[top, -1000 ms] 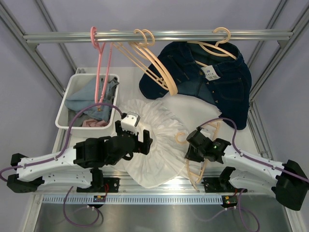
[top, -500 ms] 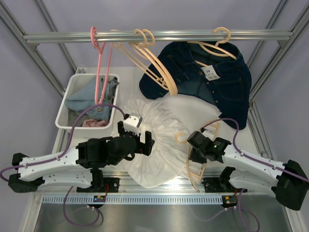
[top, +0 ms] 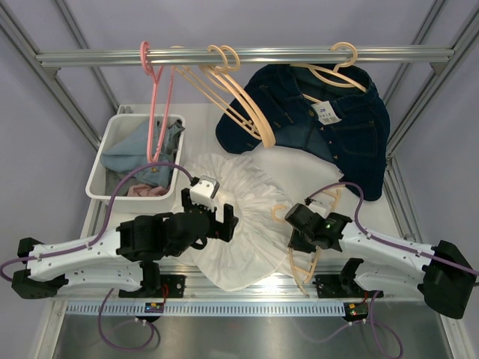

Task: Remove the skirt from the hanger
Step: Pick up the hanger from the corner of the board.

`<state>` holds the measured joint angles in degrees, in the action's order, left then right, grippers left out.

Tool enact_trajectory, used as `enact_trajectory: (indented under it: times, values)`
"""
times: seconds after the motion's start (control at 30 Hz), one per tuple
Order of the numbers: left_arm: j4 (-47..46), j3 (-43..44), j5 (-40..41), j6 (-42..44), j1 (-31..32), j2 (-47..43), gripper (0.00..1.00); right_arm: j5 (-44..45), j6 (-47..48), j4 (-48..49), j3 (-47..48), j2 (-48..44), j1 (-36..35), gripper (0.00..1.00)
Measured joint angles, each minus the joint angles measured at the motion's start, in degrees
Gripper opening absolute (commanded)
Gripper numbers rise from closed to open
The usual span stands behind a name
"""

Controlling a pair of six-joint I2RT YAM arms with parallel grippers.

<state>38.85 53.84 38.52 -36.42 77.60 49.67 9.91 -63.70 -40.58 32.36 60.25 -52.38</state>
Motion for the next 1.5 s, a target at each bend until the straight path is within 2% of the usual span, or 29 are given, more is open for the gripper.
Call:
enact_trajectory:
  times: [0.2,0.4,0.5,0.53,0.7,0.9,1.07,1.2,1.27,1.33,1.4,1.5]
  values:
    - [0.00,-0.13,-0.04,0.02,0.00,-0.07,0.99,-0.39,-0.26,2.10,-0.02,3.23,-1.11,0.29]
    - [-0.04,-0.55,-0.39,0.00,0.00,-0.07,0.99,0.76,-3.02,1.25,1.18,9.70,-5.99,0.24]
    - [-0.04,-0.98,-0.52,0.00,0.00,-0.07,0.99,1.16,-4.07,1.99,1.81,10.86,-8.13,0.03]
    - [0.02,-1.03,-0.61,0.00,0.00,-0.09,0.99,1.16,-4.66,2.21,1.84,10.93,-8.39,0.00]
    - [0.00,-1.14,-0.70,0.00,0.00,-0.44,0.99,3.28,-6.23,-0.85,3.65,9.68,-9.86,0.00]
    - [0.04,-0.96,-1.49,0.76,0.00,-0.59,0.99,6.73,-6.49,-12.39,13.31,0.42,-11.50,0.00]
    - [-1.07,3.87,-7.15,5.29,0.00,3.98,0.99,8.63,-2.93,-24.24,27.30,-6.75,-11.76,0.00]
    - [-3.78,10.95,-16.24,10.58,-1.51,8.76,0.99,5.20,4.79,-24.96,32.94,-11.72,-11.76,0.00]
    - [-6.27,13.53,-24.44,11.23,-6.19,9.70,0.99,0.83,8.70,-22.18,32.41,-16.22,-11.76,0.00]
    - [-8.55,14.88,-31.43,10.03,-13.64,9.64,0.99,-2.75,11.54,-20.15,32.28,-20.22,-11.76,0.00]
    - [-8.63,17.44,-34.88,7.17,-19.06,10.25,0.99,-5.18,13.75,-18.25,32.41,-23.67,-11.80,0.00]
    - [-8.46,23.37,-37.11,2.21,-19.85,12.81,0.99,-7.10,15.78,-16.72,32.98,-24.35,-11.80,0.00]
